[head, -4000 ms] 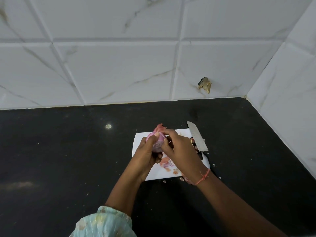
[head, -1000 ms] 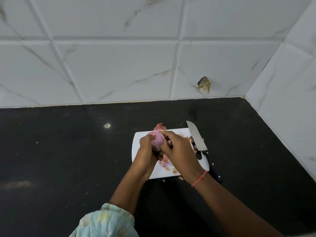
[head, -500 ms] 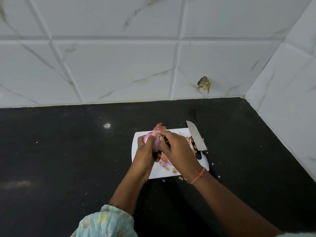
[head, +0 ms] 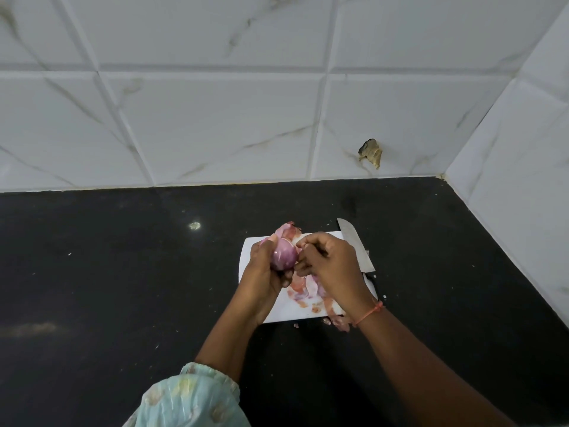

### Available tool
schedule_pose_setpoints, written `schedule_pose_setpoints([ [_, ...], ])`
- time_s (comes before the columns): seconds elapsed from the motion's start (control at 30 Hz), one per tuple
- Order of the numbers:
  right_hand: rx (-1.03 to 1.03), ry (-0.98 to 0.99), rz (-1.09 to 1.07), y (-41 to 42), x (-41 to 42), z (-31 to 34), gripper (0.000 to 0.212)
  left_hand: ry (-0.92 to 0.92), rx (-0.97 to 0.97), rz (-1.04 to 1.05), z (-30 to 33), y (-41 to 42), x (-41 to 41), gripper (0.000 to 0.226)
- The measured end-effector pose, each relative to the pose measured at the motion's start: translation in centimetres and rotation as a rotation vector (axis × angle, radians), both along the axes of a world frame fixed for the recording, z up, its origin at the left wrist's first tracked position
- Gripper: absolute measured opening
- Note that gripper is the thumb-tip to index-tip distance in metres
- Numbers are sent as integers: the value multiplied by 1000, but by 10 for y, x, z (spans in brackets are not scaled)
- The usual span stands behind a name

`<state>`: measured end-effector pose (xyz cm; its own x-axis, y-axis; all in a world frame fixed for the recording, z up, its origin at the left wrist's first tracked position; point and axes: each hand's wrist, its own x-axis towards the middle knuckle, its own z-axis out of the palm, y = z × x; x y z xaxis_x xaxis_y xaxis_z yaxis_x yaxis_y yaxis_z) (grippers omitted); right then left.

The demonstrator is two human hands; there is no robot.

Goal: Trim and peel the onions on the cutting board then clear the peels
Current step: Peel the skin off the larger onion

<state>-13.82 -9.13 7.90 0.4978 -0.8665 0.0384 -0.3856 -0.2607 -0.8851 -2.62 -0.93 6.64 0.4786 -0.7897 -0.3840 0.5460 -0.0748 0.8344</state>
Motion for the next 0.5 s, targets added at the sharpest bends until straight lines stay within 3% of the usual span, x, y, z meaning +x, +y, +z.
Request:
schedule_pose_setpoints([
  [0.13,-163,118,14,4,-2,-4,29,64,-44,-3,6,-1,-3,57],
  [0.23,-175,42,71,16,1,1,52,63,-91,2,6,-3,-4,62],
  [0.37,-259,28,67,22,4,1,38,57,-79,39,7,-5,-12,77],
  [0.5,-295,20,63,24,1,0,31,88,-78,102,4,-6,-12,68],
])
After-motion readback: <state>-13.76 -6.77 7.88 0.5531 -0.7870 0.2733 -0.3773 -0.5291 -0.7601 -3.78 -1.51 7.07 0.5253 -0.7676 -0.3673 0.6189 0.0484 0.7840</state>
